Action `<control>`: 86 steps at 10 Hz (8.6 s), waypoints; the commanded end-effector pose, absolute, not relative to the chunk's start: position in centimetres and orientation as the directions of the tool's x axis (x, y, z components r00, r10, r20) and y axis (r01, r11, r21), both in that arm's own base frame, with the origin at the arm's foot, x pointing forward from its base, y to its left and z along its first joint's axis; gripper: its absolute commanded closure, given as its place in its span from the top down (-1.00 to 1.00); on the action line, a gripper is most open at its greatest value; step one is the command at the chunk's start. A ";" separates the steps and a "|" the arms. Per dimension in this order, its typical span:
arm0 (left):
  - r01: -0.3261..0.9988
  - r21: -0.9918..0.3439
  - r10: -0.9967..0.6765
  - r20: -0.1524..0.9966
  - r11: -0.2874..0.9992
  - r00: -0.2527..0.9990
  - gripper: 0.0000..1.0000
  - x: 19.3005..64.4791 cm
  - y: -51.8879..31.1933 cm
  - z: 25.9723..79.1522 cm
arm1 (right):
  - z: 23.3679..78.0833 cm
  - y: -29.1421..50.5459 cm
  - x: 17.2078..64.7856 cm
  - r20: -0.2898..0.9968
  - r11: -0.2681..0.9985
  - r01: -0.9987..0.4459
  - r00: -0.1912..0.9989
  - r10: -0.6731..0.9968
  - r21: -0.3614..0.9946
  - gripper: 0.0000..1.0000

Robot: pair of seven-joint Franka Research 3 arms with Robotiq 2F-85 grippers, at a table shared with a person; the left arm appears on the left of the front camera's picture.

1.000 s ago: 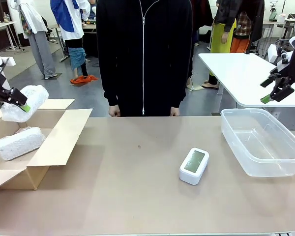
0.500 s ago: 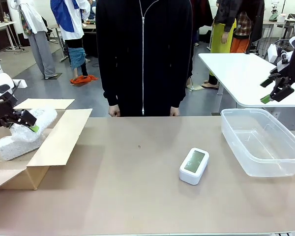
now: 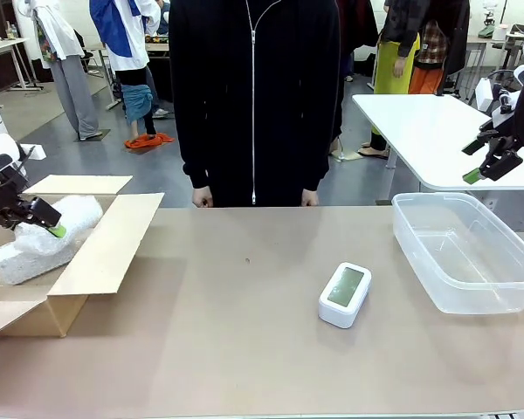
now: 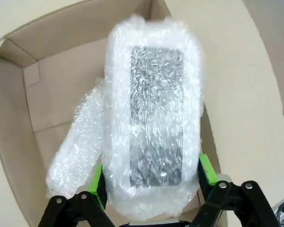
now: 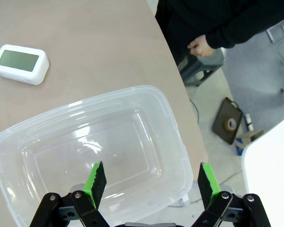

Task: Separate and place wrapped and unwrapped clocks.
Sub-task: If the picked Digital clock is wrapped, place it in the Package Box ; if not, place it in the Organizing box, then pick up the Digital clock indicated by the person.

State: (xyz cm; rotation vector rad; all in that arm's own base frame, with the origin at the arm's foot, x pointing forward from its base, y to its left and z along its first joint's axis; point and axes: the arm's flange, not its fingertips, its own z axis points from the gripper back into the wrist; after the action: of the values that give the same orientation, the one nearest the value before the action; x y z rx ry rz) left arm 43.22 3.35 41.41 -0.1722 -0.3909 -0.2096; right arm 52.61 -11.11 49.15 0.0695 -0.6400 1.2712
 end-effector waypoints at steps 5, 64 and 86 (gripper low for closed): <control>0.199 -0.174 -0.115 0.399 0.964 0.910 1.00 43.6 3.5 41.4 | 49.1 -11.1 52.6 0.480 0.312 -0.903 0.143 0.865 -0.294 1.00; 0.984 0.131 -0.778 0.628 0.119 0.010 1.00 40.8 21.3 55.4 | 49.1 -11.1 52.6 0.480 0.312 -0.903 0.143 0.865 -0.294 1.00; 0.984 0.131 -0.778 0.628 0.119 0.010 1.00 40.8 21.3 55.4 | 56.8 8.5 48.8 0.247 -0.400 -0.877 -0.463 0.851 -0.268 1.00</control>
State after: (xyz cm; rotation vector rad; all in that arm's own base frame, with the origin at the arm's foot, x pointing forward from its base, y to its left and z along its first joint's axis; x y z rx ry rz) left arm 41.25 21.21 55.57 -0.3980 -0.6476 -1.4071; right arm 49.17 8.50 57.57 0.0828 -0.4810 1.9172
